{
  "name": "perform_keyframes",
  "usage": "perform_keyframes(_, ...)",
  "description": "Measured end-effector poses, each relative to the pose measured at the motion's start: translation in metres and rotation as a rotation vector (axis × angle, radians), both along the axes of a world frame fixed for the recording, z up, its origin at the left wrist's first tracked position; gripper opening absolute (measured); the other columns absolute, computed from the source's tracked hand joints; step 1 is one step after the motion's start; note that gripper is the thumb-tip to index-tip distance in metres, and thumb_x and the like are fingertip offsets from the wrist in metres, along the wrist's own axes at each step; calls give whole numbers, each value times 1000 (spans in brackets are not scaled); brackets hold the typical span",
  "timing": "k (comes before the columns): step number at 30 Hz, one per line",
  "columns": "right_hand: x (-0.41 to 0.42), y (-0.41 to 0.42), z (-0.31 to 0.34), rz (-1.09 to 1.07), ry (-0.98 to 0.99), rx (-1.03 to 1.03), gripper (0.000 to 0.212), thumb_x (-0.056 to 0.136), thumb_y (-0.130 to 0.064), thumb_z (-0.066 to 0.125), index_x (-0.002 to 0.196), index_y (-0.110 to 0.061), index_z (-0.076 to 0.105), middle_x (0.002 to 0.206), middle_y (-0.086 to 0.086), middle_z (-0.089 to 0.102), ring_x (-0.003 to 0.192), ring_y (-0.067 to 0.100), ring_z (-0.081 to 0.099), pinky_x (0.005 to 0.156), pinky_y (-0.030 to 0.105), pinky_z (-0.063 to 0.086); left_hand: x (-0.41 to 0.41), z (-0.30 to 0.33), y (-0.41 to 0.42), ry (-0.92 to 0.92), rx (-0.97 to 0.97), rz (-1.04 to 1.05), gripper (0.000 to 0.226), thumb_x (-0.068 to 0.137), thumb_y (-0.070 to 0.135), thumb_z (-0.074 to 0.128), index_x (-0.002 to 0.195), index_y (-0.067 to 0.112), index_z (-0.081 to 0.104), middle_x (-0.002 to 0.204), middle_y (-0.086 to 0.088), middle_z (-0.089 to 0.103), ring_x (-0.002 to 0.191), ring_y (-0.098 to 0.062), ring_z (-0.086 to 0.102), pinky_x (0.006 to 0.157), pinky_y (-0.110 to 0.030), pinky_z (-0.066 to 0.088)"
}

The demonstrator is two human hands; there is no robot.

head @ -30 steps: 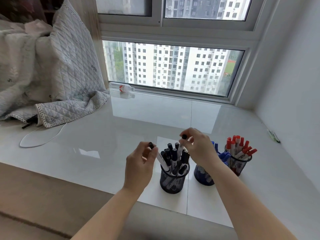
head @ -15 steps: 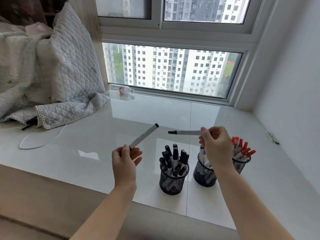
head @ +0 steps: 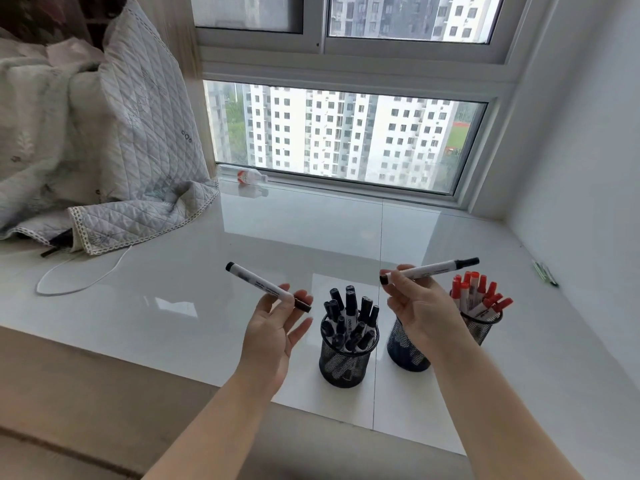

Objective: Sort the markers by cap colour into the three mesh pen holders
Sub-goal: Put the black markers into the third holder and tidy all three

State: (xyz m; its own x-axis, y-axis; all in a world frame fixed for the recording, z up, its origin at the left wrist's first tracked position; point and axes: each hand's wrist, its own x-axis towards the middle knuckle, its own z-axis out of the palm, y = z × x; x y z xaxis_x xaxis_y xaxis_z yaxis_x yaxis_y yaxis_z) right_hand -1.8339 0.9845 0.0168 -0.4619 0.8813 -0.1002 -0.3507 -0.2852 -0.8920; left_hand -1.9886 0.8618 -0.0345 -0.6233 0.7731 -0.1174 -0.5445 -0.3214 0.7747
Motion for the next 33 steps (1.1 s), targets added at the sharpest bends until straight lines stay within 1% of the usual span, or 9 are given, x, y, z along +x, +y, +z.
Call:
perform_keyframes(4, -1, -5, -9, -49, -405, 375, 8, 88, -10, 60, 84, -17, 58, 84, 0, 69, 82, 11, 66, 60, 20, 48, -2, -2, -2, 308, -102, 75, 7, 97, 17, 45, 95, 21, 51, 84, 0, 73, 87, -14, 70, 75, -32, 52)
perform_keyframes(8, -2, -10, -19, -31, -599, 495, 12, 90, -18, 57, 80, -23, 62, 82, -1, 68, 88, 19, 65, 75, 35, 54, -1, -5, -2, 461, -144, 117, 11, 97, 25, 44, 94, 20, 53, 85, 0, 73, 85, -13, 69, 74, -30, 52)
perform_keyframes(10, 0, -11, -25, -28, -682, 549, 11, 89, -16, 58, 81, -23, 63, 80, -4, 67, 85, 16, 65, 80, 37, 53, 0, -8, -3, 480, -163, 128, 14, 95, 28, 46, 92, 20, 57, 85, 2, 73, 87, -13, 69, 71, -27, 51)
perform_keyframes(14, 4, -13, -37, 21, -801, 621, 8, 87, -14, 60, 85, -21, 61, 77, -9, 65, 74, 4, 62, 63, 17, 46, -1, -13, -4, 541, -230, 165, 12, 88, 34, 56, 86, 27, 66, 82, 9, 70, 91, -7, 65, 70, -23, 48)
perform_keyframes(18, 8, -15, -44, 1, -849, 642, 10, 84, -14, 60, 85, -23, 57, 76, -12, 61, 70, -3, 57, 58, 12, 38, -3, -15, -4, 648, -301, 185, 6, 88, 30, 59, 85, 35, 62, 84, 11, 70, 87, -6, 65, 78, -34, 51)
perform_keyframes(21, 9, -16, -46, -65, -854, 674, 14, 82, -15, 63, 85, -23, 51, 75, -13, 58, 69, -2, 56, 59, 15, 39, -6, -14, -5, 719, -334, 202, 9, 86, 27, 64, 84, 34, 58, 80, 16, 67, 80, -2, 66, 82, -42, 53)
perform_keyframes(24, 8, -17, -51, -136, -823, 705, 14, 84, -16, 60, 90, -18, 48, 72, -10, 57, 67, 1, 56, 61, 21, 40, -9, -12, -3, 741, -340, 203, 16, 83, 22, 68, 84, 32, 55, 80, 9, 67, 76, -3, 67, 81, -47, 54)
perform_keyframes(28, 8, -17, -55, -191, -730, 686, 3, 92, -16, 47, 89, -15, 46, 68, -5, 56, 67, 8, 55, 60, 22, 39, -9, -10, 1, 792, -352, 167, 24, 83, 23, 67, 81, 40, 49, 85, 3, 71, 77, -1, 66, 81, -44, 54)
perform_keyframes(33, 9, -15, -58, -177, -764, 804, 8, 90, -20, 55, 87, -13, 52, 71, -6, 58, 67, 5, 55, 58, 12, 39, -5, -11, 6, 824, -326, 150, 17, 91, 31, 52, 79, 43, 49, 80, 13, 72, 83, -3, 67, 71, -29, 52)
